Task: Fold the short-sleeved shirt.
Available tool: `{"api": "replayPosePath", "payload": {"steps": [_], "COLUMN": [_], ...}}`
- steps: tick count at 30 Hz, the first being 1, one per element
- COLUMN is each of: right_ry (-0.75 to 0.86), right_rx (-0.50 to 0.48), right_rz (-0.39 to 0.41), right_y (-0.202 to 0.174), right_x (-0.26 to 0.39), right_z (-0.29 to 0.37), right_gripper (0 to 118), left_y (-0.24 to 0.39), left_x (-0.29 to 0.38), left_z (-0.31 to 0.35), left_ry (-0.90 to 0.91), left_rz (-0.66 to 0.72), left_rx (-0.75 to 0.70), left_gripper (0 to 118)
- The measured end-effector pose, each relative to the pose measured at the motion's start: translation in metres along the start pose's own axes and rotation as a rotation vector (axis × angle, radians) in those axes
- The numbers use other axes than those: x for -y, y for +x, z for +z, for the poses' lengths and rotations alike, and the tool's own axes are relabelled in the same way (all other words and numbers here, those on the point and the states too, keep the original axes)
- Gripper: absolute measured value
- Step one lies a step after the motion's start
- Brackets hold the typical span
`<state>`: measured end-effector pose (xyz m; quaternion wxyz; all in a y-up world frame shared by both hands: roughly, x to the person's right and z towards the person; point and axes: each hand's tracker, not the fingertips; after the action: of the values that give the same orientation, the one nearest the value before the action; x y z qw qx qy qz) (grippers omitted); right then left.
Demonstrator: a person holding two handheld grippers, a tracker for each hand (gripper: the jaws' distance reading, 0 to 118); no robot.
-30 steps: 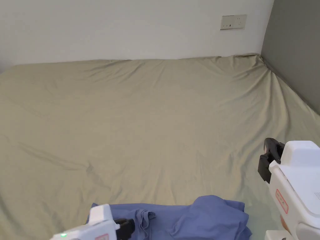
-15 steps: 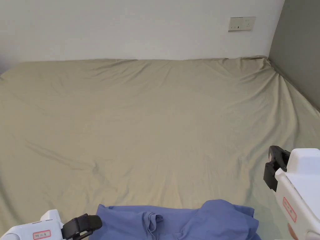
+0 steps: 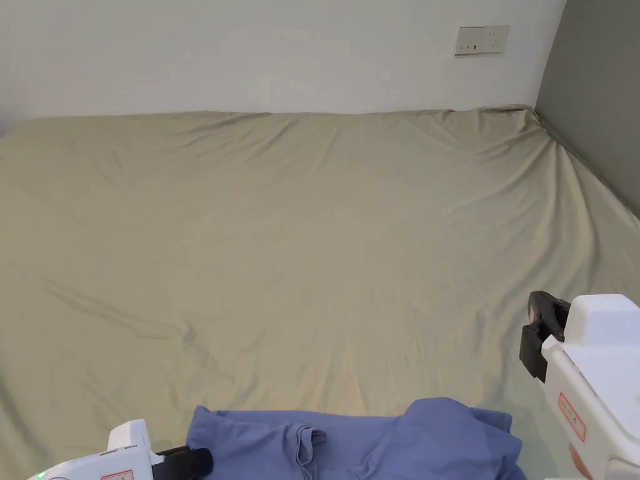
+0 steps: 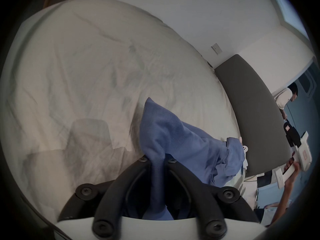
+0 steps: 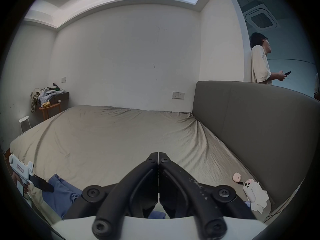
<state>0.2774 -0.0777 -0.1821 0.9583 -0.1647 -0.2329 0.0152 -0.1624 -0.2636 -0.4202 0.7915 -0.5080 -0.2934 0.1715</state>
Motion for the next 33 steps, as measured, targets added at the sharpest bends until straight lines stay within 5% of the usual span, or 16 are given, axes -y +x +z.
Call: {"api": "replayPosePath", "payload": {"steps": [11,16,26,33], "right_ry": [0.035,0.041,0.056,0.050], "right_rx": [-0.033,-0.040,-0.014,0.037], "right_rz": [-0.018,-0.031,-0.055,-0.073], "right_y": [0.002,0.007,0.029,0.051], "right_x": [-0.007,-0.006,-0.004,0.002], "right_z": [0.002,0.006,0.018,0.026], "right_gripper": [2,2,2,2], "left_y": [-0.005,0.052,0.217,0.286], "left_x": [-0.014,-0.010,0.023,0.072], "left_z": [0.092,0.105,0.009,-0.080], "left_ry": [0.165,0.201,0.071,-0.076], "left_rz": [-0.015,-0.085,-0.519,-0.636], "left_rx": [-0.235,-0.269,-0.145,-0.103], "left_gripper": [10,10,10,10]}}
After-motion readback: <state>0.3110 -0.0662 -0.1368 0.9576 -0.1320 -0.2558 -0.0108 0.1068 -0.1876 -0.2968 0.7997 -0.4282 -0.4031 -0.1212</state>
